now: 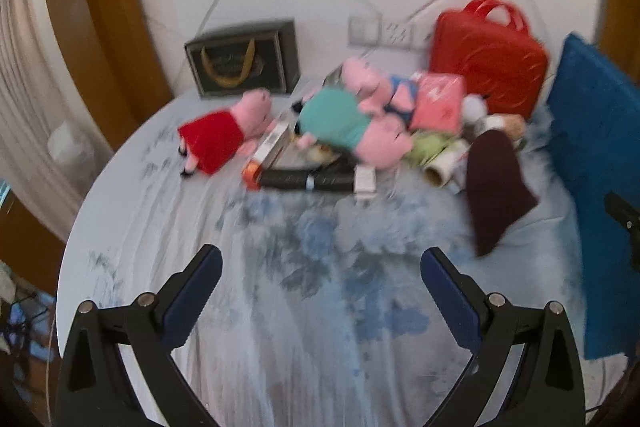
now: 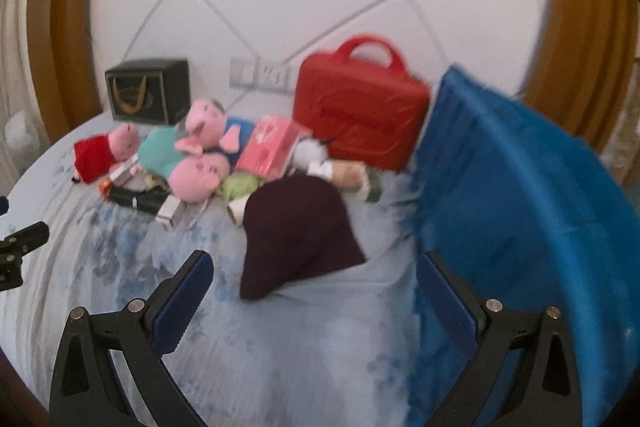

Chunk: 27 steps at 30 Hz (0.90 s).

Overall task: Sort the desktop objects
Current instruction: 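Move both tools back toward the pile on the table, then grasp the dark red beanie with the right tool while the left grasps a white box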

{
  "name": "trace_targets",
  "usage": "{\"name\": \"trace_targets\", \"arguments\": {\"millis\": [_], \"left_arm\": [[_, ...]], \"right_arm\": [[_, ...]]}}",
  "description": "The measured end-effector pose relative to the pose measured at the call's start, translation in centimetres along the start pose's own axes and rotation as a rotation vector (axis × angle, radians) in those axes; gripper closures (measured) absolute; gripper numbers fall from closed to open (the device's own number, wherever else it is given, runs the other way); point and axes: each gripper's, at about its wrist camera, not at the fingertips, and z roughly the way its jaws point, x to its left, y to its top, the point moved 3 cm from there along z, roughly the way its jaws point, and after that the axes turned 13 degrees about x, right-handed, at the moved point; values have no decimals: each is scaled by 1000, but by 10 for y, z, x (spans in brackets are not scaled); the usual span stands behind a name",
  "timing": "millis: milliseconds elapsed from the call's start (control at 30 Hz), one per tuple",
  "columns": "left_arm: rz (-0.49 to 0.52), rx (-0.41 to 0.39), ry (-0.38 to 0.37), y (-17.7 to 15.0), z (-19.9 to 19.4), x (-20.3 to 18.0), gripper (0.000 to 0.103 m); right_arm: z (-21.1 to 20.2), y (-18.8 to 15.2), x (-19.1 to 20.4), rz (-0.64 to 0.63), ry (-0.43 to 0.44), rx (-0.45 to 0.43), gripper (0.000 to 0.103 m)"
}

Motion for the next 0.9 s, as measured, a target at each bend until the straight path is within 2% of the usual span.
{"name": "trace_targets", "arguments": {"millis": [167, 533, 767, 900], "left_arm": [[27, 101, 7, 12, 50, -13, 2], [151, 216, -70, 69, 157, -57, 2], [154, 294, -131, 93, 218, -73, 2], [171, 328, -144, 98, 242, -87, 6]], "right_arm": [[49, 2, 2, -4, 40, 98, 0], [136, 21, 6, 52, 20, 249, 0], [198, 40, 24, 68, 64, 327, 0], [234, 42, 31, 70, 72, 359, 0]]}}
